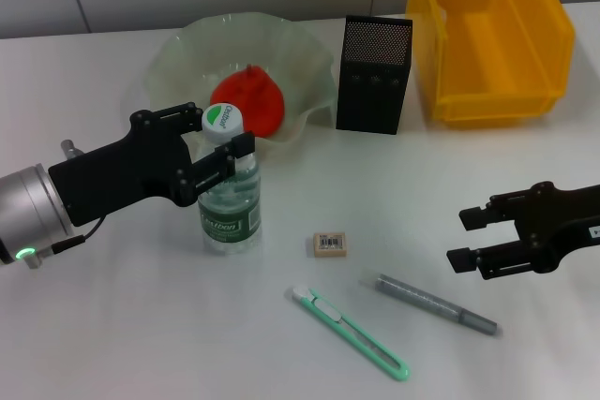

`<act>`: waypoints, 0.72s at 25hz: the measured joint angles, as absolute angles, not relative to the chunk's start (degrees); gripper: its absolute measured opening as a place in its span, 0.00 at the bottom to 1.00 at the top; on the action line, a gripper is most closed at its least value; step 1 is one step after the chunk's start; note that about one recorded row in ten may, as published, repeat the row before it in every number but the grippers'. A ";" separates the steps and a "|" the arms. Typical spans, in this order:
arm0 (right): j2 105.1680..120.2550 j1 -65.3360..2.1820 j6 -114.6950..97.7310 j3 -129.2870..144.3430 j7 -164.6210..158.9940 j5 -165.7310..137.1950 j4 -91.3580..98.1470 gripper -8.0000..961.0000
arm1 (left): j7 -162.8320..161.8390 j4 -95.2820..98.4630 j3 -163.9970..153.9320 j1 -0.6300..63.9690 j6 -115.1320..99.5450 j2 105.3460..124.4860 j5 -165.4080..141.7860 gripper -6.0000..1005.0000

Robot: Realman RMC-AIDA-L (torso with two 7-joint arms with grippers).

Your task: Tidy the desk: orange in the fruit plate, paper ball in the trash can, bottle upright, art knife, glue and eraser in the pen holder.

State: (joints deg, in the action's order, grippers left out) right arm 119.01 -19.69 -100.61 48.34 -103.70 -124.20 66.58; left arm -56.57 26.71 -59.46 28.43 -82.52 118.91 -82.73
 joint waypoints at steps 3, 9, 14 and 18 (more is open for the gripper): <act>119.00 -19.79 -100.47 48.34 -103.62 -124.20 66.01 0.74 | -57.04 26.17 -59.22 28.35 -81.62 118.92 -82.55 0.45; 119.00 -20.08 -100.36 48.34 -103.11 -124.19 65.39 0.74 | -57.07 26.01 -59.34 27.87 -81.72 118.79 -82.61 0.52; 119.00 -20.12 -100.27 48.34 -103.09 -124.19 65.36 0.74 | -57.09 26.17 -59.35 27.35 -82.38 118.68 -82.63 0.60; 119.00 -20.13 -100.30 48.33 -103.09 -124.19 65.37 0.74 | -57.16 26.52 -58.85 26.49 -83.81 118.51 -82.21 0.63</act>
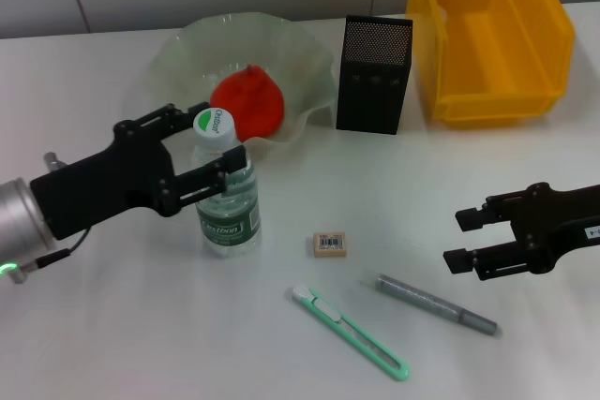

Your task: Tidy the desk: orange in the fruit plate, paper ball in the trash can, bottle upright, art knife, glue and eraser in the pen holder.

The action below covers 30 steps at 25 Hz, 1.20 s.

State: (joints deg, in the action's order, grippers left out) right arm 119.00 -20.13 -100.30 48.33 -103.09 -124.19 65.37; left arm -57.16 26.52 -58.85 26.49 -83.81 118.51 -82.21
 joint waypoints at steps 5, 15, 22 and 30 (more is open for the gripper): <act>119.00 -20.19 -100.53 48.26 -103.19 -124.19 65.49 0.74 | -58.38 29.88 -56.47 23.57 -86.36 118.20 -81.57 0.73; 118.72 -22.88 -102.35 49.29 -110.81 -124.62 70.18 0.74 | -62.07 35.60 -52.61 15.79 -94.35 115.73 -82.90 0.81; 118.68 -32.12 -104.74 56.68 -126.12 -137.79 74.59 0.74 | -61.88 35.52 -52.41 11.99 -101.73 114.54 -90.96 0.81; 118.92 -43.24 -105.57 71.74 -142.13 -146.80 72.31 0.74 | -59.01 35.30 -52.39 8.95 -103.14 114.25 -92.19 0.81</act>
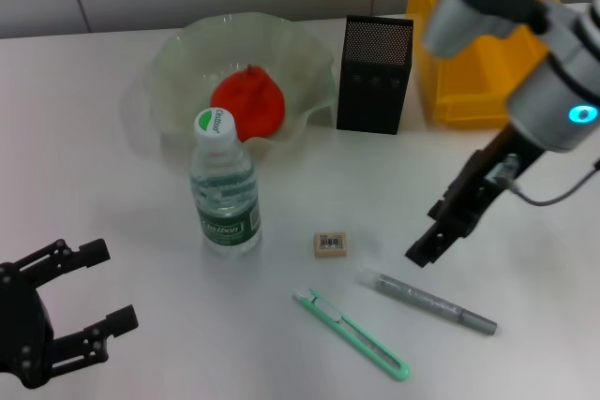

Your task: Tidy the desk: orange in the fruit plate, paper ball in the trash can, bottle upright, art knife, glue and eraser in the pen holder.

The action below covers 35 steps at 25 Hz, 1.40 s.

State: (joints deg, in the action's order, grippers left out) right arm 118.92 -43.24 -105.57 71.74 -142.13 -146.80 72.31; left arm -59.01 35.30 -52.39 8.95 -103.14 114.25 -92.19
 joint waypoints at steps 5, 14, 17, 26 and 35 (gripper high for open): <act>119.48 -49.43 -103.17 79.50 -149.81 -145.59 67.75 0.73 | -58.65 34.99 -52.60 8.72 -102.73 114.31 -92.22 0.81; 119.85 -57.54 -96.18 89.39 -159.34 -140.24 57.74 0.73 | -58.48 34.99 -52.65 8.47 -102.74 113.93 -92.77 0.81; 119.89 -59.08 -92.94 94.11 -163.53 -139.33 56.47 0.73 | -57.34 35.03 -52.22 8.52 -102.75 113.66 -95.09 0.81; 119.88 -62.60 -88.61 99.71 -169.29 -131.87 50.85 0.73 | -54.66 34.98 -50.04 8.62 -102.83 113.39 -98.23 0.81; 119.88 -65.31 -87.80 103.24 -169.45 -127.67 45.91 0.73 | -54.14 34.98 -48.63 8.11 -103.60 113.51 -98.26 0.81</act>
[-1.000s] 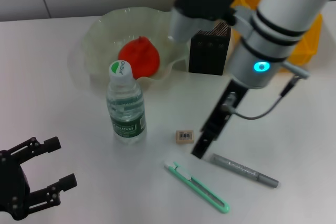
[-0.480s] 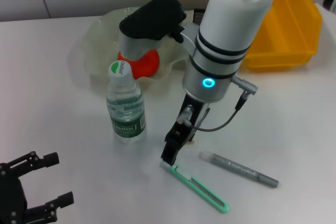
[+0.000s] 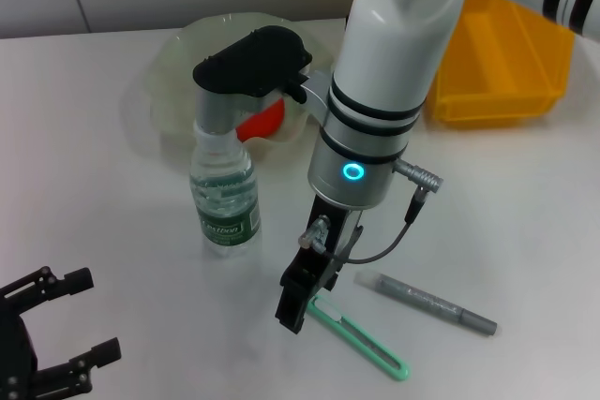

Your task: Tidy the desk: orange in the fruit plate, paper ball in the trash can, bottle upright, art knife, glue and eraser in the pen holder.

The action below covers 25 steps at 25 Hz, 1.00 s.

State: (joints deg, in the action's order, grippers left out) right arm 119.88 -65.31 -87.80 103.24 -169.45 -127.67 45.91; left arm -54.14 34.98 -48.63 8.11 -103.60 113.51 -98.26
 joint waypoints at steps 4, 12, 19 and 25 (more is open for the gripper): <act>119.88 -65.62 -86.80 103.31 -169.46 -127.93 44.76 0.72 | -53.82 34.98 -48.60 7.73 -103.68 113.83 -98.25 0.81; 119.88 -65.81 -85.36 104.00 -169.45 -127.95 42.06 0.69 | -52.90 34.98 -47.82 7.33 -103.48 114.16 -98.27 0.81; 119.88 -65.42 -84.12 104.65 -169.45 -127.69 41.41 0.66 | -52.72 34.98 -47.65 7.31 -103.42 114.17 -98.27 0.81; 119.88 -65.24 -83.63 106.38 -169.45 -125.65 41.34 0.63 | -52.04 34.98 -47.11 7.29 -103.07 114.58 -98.27 0.81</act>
